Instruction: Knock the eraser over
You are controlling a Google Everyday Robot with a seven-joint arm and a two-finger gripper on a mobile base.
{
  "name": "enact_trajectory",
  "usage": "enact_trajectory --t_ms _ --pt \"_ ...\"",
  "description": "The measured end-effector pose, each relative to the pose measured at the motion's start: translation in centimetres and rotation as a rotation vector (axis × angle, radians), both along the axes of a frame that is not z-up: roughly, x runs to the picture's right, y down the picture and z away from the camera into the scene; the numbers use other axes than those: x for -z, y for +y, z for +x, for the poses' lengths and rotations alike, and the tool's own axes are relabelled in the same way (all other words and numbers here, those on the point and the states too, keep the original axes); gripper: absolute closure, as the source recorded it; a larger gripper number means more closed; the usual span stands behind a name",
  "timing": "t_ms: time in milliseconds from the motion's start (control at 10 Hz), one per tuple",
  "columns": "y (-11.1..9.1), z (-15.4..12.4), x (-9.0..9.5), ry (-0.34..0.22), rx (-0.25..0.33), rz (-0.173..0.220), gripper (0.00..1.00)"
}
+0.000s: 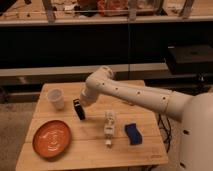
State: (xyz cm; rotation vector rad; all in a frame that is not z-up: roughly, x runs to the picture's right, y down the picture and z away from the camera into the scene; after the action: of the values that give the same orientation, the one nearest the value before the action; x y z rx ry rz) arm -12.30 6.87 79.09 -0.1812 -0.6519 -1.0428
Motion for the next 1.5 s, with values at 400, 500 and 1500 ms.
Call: enact_trajectory --t_ms 400,500,1500 --pt "-0.06 -0.26 0.01 -0.006 0.0 -0.002 1.0" --pt "-0.04 -0.32 -0.01 -0.007 0.0 -0.003 1.0" --pt "-0.15 -0.89 -0.04 -0.019 -0.006 -0.01 1.0"
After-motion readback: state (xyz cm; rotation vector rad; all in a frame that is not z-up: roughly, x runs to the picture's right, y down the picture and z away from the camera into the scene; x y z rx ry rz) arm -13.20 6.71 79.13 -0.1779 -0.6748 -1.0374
